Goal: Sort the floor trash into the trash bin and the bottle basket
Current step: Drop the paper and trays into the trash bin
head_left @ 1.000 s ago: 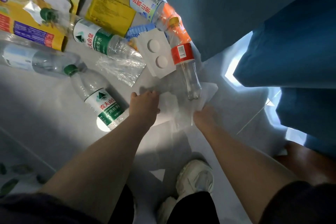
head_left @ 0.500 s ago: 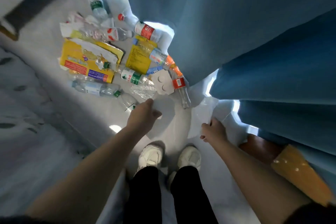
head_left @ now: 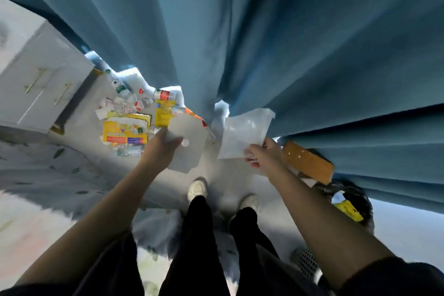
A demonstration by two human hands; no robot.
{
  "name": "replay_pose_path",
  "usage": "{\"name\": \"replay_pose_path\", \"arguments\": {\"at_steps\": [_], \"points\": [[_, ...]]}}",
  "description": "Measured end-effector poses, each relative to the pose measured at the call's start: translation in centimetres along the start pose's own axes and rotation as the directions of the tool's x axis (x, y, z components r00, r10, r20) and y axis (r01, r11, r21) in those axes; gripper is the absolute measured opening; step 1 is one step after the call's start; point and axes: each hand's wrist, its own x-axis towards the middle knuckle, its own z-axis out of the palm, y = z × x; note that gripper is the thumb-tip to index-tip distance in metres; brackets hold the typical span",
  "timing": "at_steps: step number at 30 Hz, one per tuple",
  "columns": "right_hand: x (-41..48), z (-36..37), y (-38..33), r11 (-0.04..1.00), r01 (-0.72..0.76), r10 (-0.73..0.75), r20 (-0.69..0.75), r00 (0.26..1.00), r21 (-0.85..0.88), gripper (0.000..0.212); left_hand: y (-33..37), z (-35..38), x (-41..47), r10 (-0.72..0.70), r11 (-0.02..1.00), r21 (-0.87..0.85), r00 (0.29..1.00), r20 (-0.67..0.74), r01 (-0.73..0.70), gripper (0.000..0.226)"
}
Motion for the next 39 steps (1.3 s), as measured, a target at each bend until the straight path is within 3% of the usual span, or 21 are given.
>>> {"name": "replay_pose_path", "arguments": {"at_steps": [4,7,10,13,17,24,32,39], "points": [[-4.8,-8.1,1.0,0.995,0.041,-0.033,-0.086,0.996,0.093,0.011,6.2,2.9,-4.5,0.144,0.988,0.052,0.989,0.025,-0.145,0.019],[-6.6,-14.1,4.5,0.984,0.027,0.004,-0.169,0.986,0.177,0.009,9.9,7.5,-6.9,0.239,0.963,0.095,0.964,0.120,-0.251,0.015],[-7.8,-19.4,9.3,0.947,-0.002,0.080,-0.231,0.970,0.321,0.010,12.9,13.4,-9.1,0.299,0.925,0.173,0.929,0.218,-0.338,0.024],[-9.1,-25.2,14.9,0.917,-0.026,0.140,-0.261,0.955,0.398,0.011,16.0,20.7,-12.6,0.281,0.920,0.183,0.909,0.308,-0.346,0.031],[-10.6,-33.2,22.1,0.916,-0.030,0.174,-0.329,0.928,0.399,0.009,18.7,31.1,-18.0,0.251,0.943,0.100,0.877,0.410,-0.317,0.017],[-10.4,-41.6,32.1,0.855,-0.158,0.369,-0.365,0.855,0.494,0.013,22.0,45.3,-23.7,0.095,0.944,0.207,0.811,0.578,-0.257,0.036],[-3.5,-45.3,40.9,0.710,-0.243,0.584,-0.361,0.727,0.661,0.004,24.1,59.1,-19.9,-0.022,0.856,0.416,0.784,0.620,-0.306,0.040],[6.8,-44.8,49.3,0.600,-0.275,0.700,-0.325,0.636,0.751,0.006,19.7,73.5,-12.4,-0.070,0.750,0.530,0.749,0.659,-0.395,0.036]]}}
